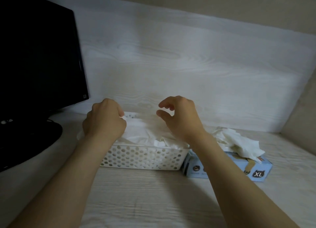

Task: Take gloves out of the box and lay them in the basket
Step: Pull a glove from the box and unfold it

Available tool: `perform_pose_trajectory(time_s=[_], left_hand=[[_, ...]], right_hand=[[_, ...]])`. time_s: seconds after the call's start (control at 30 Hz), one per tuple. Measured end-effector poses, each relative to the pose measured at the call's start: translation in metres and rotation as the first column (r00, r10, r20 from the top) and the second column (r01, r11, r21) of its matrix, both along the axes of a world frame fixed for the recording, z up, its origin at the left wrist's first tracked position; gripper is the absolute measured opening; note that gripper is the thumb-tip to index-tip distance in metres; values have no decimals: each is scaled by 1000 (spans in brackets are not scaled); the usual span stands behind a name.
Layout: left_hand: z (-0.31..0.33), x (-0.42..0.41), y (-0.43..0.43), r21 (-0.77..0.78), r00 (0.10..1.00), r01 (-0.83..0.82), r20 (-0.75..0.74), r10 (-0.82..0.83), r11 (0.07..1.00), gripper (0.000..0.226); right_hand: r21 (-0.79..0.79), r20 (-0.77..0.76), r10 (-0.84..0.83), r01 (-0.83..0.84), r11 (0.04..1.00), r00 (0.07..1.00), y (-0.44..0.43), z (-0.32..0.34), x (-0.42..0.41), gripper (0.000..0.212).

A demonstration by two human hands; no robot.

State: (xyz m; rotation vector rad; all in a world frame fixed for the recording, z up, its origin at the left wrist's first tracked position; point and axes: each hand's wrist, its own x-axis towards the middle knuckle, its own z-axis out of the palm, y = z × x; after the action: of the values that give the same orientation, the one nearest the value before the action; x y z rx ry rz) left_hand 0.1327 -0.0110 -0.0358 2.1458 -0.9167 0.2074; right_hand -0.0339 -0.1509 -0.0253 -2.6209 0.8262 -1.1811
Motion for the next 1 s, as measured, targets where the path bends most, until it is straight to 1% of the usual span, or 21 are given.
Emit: perform_pose_trajectory(time_s=[0.03, 0.07, 0.13, 0.2, 0.23, 0.27, 0.33, 0.4, 0.47, 0.5, 0.53, 0.6, 0.63, 0.7, 0.77, 0.8, 0.9, 1.0], left_hand=[[0, 0, 1, 30, 999, -17, 27, 17, 999, 33], [0, 0, 1, 63, 999, -28, 44, 26, 998, 35], [0, 0, 1, 136, 994, -60, 103, 46, 989, 38], [-1, -1, 0, 182, 973, -104, 222, 62, 978, 40], [-1, -1, -2, 170, 964, -87, 264, 39, 982, 42], [-3, 0, -4, 149, 963, -25, 270, -16, 989, 45], [-5, 0, -6, 116, 974, 105, 187, -125, 988, 45], [-7, -3, -6, 162, 981, 138, 114, -158, 977, 31], [-8, -4, -5, 223, 985, 116, 98, -140, 968, 15], [-8, -4, -4, 230, 986, 104, 102, -130, 968, 12], [-7, -4, -5, 220, 985, 101, 117, -129, 970, 14], [-4, -11, -6, 144, 970, 126, 188, -152, 982, 16], [-1, -18, -7, 78, 960, 152, 227, -167, 985, 13], [4, -41, -7, -68, 936, 244, 277, -217, 967, 5], [4, -63, -6, -149, 904, 319, 345, -253, 936, 4], [4, -73, -6, -170, 883, 349, 389, -263, 921, 4], [-4, -92, -5, -205, 808, 445, 511, -292, 872, 5], [-14, -104, -8, -186, 715, 547, 611, -340, 816, 8]], right_hand=[[2, -38, 48, -48, 999, 998, 4, 3, -4, 22], [41, -105, 108, -104, 994, 989, 9, 7, -8, 24], [200, -264, 227, -177, 964, 937, 19, 13, -19, 38], [322, -347, 282, -169, 932, 894, 22, 13, -27, 51], [354, -366, 289, -155, 922, 885, 22, 12, -28, 55], [386, -384, 295, -139, 912, 875, 21, 10, -29, 60], [427, -417, 306, -112, 897, 856, 20, 7, -29, 67], [416, -444, 309, -112, 902, 841, 19, 4, -28, 71], [414, -440, 310, -116, 903, 842, 17, 2, -25, 71], [417, -431, 306, -113, 902, 849, 15, 0, -25, 70], [417, -421, 300, -111, 902, 856, 13, -2, -24, 67], [411, -400, 293, -115, 904, 868, 11, -4, -25, 62], [406, -386, 295, -126, 905, 874, 12, -6, -25, 59], [361, -343, 293, -162, 918, 893, 17, -7, -25, 47], [193, -295, 215, -163, 968, 931, 18, -10, -24, 29], [107, -258, 154, -131, 986, 954, 16, -11, -27, 27], [-80, -146, -30, 18, 997, 989, 4, -9, -43, 36], [-186, -86, -152, 134, 973, 985, -2, -3, -72, 34]])
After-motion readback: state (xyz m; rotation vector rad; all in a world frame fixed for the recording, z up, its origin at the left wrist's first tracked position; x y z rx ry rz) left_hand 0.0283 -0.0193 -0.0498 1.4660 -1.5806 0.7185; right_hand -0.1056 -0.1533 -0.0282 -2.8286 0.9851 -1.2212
